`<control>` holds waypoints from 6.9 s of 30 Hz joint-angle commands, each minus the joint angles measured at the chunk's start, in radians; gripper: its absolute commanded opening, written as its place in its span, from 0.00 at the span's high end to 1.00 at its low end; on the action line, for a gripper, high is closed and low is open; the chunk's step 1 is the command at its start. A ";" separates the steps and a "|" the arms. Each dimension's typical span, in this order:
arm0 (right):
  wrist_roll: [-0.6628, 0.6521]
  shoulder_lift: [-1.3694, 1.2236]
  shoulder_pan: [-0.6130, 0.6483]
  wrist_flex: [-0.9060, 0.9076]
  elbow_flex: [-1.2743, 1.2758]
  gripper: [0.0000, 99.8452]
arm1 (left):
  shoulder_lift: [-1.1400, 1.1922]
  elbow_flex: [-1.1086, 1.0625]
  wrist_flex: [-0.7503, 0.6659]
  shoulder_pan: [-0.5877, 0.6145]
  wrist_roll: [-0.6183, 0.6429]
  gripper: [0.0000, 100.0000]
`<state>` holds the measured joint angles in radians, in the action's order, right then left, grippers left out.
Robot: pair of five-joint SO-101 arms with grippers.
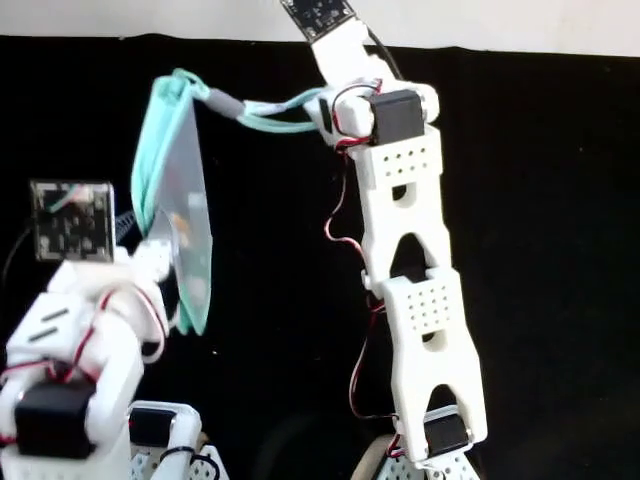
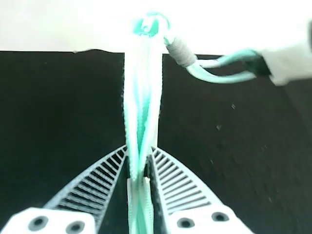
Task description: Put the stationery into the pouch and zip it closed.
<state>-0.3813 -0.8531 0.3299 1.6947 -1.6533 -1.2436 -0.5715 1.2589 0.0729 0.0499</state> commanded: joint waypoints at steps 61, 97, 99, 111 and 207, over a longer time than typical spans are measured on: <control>0.216 0.071 -0.104 0.071 0.384 0.73 | 0.888 -0.050 -0.370 -0.366 0.127 0.95; 0.219 0.891 -0.031 0.065 1.142 0.74 | 0.885 0.533 0.157 -0.369 0.250 0.74; 0.221 0.929 -0.035 0.065 1.165 0.74 | 0.885 0.568 0.207 -0.367 0.253 0.74; 0.282 1.078 -0.036 0.028 1.181 0.93 | 0.529 0.651 0.259 -0.364 0.219 0.88; 0.331 2.671 -0.214 -0.849 3.456 0.99 | -0.568 -1.124 -0.141 0.243 0.086 0.99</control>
<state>-0.0560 1.8182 0.1289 0.7772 1.6732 -1.8113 -1.6824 1.0748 0.3107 0.1404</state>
